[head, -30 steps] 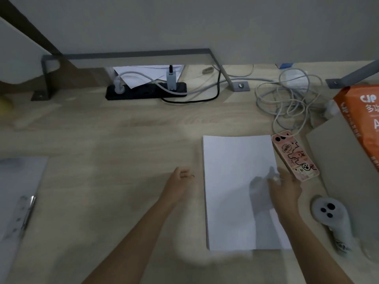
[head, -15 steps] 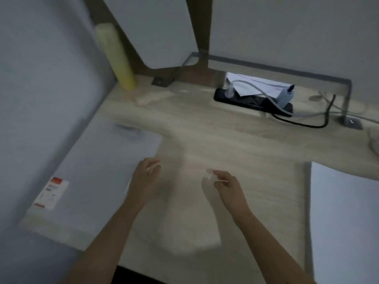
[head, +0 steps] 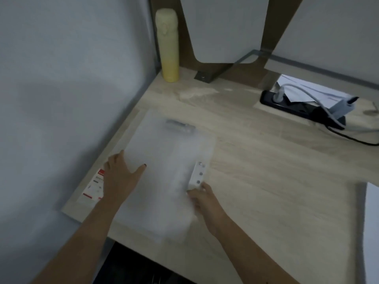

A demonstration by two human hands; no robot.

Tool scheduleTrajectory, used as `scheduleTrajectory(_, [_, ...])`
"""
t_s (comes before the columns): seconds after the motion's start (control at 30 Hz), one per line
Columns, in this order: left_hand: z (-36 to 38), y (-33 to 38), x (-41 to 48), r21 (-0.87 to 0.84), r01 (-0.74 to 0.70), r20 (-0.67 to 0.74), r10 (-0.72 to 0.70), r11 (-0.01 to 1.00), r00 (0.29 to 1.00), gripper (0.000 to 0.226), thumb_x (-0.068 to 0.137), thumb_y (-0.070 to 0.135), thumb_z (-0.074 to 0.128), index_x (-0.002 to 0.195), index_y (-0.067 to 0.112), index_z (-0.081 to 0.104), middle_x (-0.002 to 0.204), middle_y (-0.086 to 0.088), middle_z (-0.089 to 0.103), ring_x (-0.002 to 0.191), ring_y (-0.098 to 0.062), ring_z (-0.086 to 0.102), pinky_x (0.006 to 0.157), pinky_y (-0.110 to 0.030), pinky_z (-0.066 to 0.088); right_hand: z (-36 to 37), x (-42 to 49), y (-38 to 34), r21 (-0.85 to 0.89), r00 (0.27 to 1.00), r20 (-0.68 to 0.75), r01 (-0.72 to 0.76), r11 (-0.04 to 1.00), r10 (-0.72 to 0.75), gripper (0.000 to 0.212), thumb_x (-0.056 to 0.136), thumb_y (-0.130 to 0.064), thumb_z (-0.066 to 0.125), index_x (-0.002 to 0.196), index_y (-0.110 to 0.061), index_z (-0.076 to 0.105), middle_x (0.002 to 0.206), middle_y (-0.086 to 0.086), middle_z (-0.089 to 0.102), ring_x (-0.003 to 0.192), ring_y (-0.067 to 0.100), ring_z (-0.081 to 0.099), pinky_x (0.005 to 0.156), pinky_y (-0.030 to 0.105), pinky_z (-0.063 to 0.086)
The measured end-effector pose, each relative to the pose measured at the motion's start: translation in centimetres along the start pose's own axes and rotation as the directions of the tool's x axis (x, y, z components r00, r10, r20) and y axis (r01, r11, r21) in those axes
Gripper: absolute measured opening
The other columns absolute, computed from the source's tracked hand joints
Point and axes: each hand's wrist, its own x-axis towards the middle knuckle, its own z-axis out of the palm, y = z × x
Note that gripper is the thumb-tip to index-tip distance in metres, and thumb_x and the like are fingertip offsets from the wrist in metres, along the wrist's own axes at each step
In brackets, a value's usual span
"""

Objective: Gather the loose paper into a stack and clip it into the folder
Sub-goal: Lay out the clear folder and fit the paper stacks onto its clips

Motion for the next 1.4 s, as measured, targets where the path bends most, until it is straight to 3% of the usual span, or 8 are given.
scheduleTrajectory(0.1, [1.6,2.4,-1.9,-0.015,-0.047,0.034,0.047,0.999,0.998,0.078,0.083,0.04,0.063,0.142,0.004,0.027,0.142,-0.019,0.03,0.131,-0.036,0.027,0.106,-0.046,0.029,-2.8,-1.3,-0.1,0.007,0.983,-0.17,0.069,0.998,-0.067,0.028,0.09,0.003,0.047,0.087,-0.025,0.051,0.08,-0.003,0.056,0.07,0.013,0.057,0.05,0.013,0.049])
scheduleTrajectory(0.3, [7.6,8.9,-6.3,-0.093,-0.24,0.191,0.254,0.966,0.948,0.065,0.083,0.031,0.063,0.138,0.01,0.035,0.136,-0.016,0.035,0.129,-0.032,0.031,0.103,-0.038,0.03,-12.1,-4.8,1.2,0.093,0.891,-0.449,0.124,0.988,-0.069,0.051,0.081,-0.011,0.064,0.128,-0.015,0.044,0.115,0.01,0.053,0.099,0.027,0.054,0.082,0.034,0.043])
scheduleTrajectory(0.6, [14.0,16.7,-13.7,-0.058,-0.389,0.405,0.378,0.919,0.833,0.063,0.088,0.029,0.055,0.142,0.013,0.026,0.144,-0.011,0.027,0.138,-0.029,0.02,0.105,-0.035,0.029,-22.8,-10.5,3.0,0.102,0.769,-0.636,0.159,0.982,-0.058,0.057,0.092,-0.009,0.05,0.146,-0.013,0.029,0.145,0.013,0.039,0.125,0.027,0.041,0.091,0.029,0.027])
scheduleTrajectory(0.77, [13.4,18.1,-13.9,-0.379,-0.18,0.555,0.378,0.908,0.741,0.067,0.06,0.052,0.058,0.115,0.014,0.058,0.118,-0.007,0.062,0.112,-0.027,0.059,0.091,-0.042,0.051,-23.6,-15.4,0.1,-0.004,0.761,-0.618,0.247,0.969,-0.197,0.04,0.094,-0.017,0.049,0.134,-0.019,0.048,0.126,0.008,0.057,0.1,0.02,0.057,0.093,0.032,0.042])
scheduleTrajectory(0.87, [11.2,18.9,-13.5,-0.402,-0.017,0.709,0.322,0.916,0.627,0.077,0.069,0.062,0.061,0.131,0.019,0.047,0.137,-0.001,0.047,0.127,-0.02,0.046,0.107,-0.043,0.039,-22.0,-19.0,-2.5,-0.009,0.789,-0.512,0.389,0.921,-0.338,0.027,0.096,-0.021,0.044,0.113,-0.03,0.063,0.109,-0.001,0.071,0.094,0.018,0.069,0.082,0.031,0.053])
scheduleTrajectory(1.03, [5.9,20.1,-13.7,-0.603,0.131,0.737,0.487,0.787,0.469,0.093,0.05,0.086,0.05,0.125,0.031,0.051,0.132,0.005,0.05,0.118,-0.009,0.051,0.091,-0.037,0.05,-15.6,-19.9,-5.8,-0.062,0.829,-0.21,0.517,0.854,-0.518,0.033,0.097,-0.023,0.04,0.124,-0.025,0.059,0.115,-0.005,0.069,0.101,0.01,0.067,0.087,0.026,0.054])
scheduleTrajectory(1.2, [0.8,17.9,-11.8,-0.807,0.062,0.488,0.604,0.587,0.631,0.073,0.061,0.08,0.054,0.112,0.028,0.063,0.105,0.01,0.071,0.097,-0.003,0.066,0.069,-0.014,0.053,-10.4,-14.5,-5.7,-0.171,0.878,0.007,0.472,0.865,-0.478,0.035,0.097,-0.023,0.044,0.131,-0.029,0.053,0.128,-0.014,0.058,0.112,-0.002,0.058,0.097,0.017,0.045])
scheduleTrajectory(1.4, [-2.4,13.4,-8.5,-0.726,-0.089,0.327,0.455,0.682,0.828,0.014,0.093,0.024,0.052,0.086,0.027,0.064,0.061,0.025,0.064,0.053,0.012,0.055,0.048,-0.004,0.037,-12.0,-5.8,-2.4,-0.574,0.945,-0.062,0.229,0.786,-0.32,0.051,0.09,-0.037,0.056,0.139,-0.034,0.04,0.153,-0.003,0.027,0.142,0.013,0.024,0.106,0.021,0.024])
